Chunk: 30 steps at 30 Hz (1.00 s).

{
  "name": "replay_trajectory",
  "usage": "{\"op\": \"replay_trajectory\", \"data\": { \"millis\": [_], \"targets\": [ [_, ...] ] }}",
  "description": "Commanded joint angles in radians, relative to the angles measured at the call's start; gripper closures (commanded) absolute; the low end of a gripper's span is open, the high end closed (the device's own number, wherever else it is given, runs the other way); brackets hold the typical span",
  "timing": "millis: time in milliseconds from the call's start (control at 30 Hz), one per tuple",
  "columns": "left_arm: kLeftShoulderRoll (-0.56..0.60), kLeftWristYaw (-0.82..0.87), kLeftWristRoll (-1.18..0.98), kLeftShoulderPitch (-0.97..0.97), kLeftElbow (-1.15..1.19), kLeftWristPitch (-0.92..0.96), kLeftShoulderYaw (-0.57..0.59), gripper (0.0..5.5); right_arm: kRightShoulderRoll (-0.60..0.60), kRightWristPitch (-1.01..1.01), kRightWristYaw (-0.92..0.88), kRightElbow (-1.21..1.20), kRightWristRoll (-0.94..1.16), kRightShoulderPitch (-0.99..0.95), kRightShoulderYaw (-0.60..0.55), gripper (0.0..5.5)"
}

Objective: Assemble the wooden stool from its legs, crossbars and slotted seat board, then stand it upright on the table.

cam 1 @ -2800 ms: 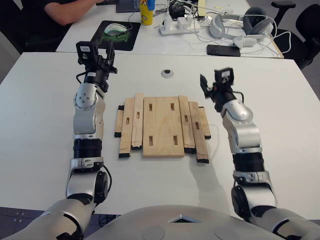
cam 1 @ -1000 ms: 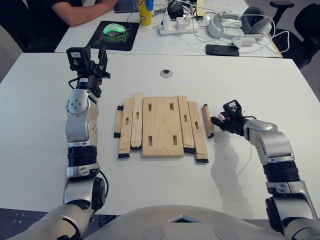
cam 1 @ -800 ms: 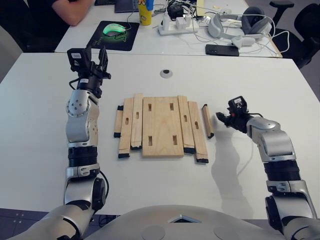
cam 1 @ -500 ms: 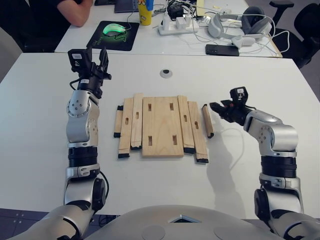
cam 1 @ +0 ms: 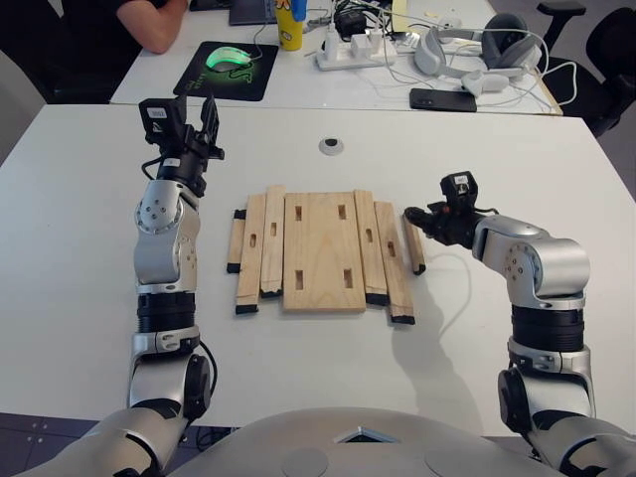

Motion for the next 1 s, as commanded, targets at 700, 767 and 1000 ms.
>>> {"op": "replay_trajectory", "data": {
  "millis": [700,767,1000],
  "targets": [
    [0.011,0.021,0.012,0.023,-0.030,0.004,0.006,3.27,-0.050,0.112,0.015,-0.017,-0.007,0.058,0.093,4.22],
    [0.014,0.033,0.014,0.022,-0.028,0.007,0.014,3.27,-0.051,0.107,0.024,-0.015,-0.003,0.058,0.096,4.46],
    [-0.002,-0.036,-0.096,0.017,-0.030,0.004,0.046,2.88,-0.065,-0.207,-0.051,0.032,-0.105,0.013,0.031,5.08]
  ]
}}
